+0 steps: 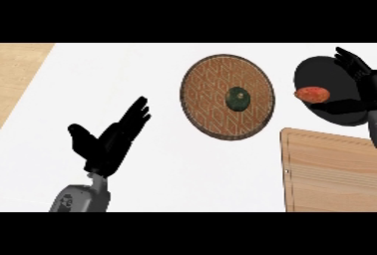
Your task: Pick the sweet potato from the cutting board and place it in the pan
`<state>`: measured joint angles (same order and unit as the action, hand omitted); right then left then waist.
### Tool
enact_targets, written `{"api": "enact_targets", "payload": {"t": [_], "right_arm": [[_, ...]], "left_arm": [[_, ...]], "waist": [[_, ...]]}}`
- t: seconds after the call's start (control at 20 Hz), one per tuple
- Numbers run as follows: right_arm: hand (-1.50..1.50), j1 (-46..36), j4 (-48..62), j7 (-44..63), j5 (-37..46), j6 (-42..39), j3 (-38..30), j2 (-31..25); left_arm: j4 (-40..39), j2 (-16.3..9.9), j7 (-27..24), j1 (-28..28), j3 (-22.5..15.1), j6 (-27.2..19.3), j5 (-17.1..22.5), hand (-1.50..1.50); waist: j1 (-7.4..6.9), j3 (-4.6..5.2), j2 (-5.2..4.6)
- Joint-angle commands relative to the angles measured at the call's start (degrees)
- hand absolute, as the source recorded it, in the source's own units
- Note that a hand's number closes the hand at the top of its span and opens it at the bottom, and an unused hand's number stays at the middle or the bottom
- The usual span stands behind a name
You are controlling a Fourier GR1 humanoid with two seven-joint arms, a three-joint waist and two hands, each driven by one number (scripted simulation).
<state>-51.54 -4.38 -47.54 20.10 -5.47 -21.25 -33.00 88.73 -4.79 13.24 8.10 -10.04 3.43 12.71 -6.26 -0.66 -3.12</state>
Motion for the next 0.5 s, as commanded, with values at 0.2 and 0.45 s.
{"api": "enact_targets", "payload": {"t": [0.2,0.45], "right_arm": [[-1.5,2.3,1.4,-1.4,0.0,-18.3,0.3,-6.1],[-1.5,4.1,0.3,-3.9,-0.3,-26.2,0.2,-9.7]], "left_arm": [[-0.6,-0.5,0.5,0.6,1.2,0.0,0.6,0.0],[0.5,0.5,0.2,0.0,0.2,-0.6,0.0,0.0]], "waist": [[0.39,-0.06,-0.19],[0.97,-0.26,0.15]]}}
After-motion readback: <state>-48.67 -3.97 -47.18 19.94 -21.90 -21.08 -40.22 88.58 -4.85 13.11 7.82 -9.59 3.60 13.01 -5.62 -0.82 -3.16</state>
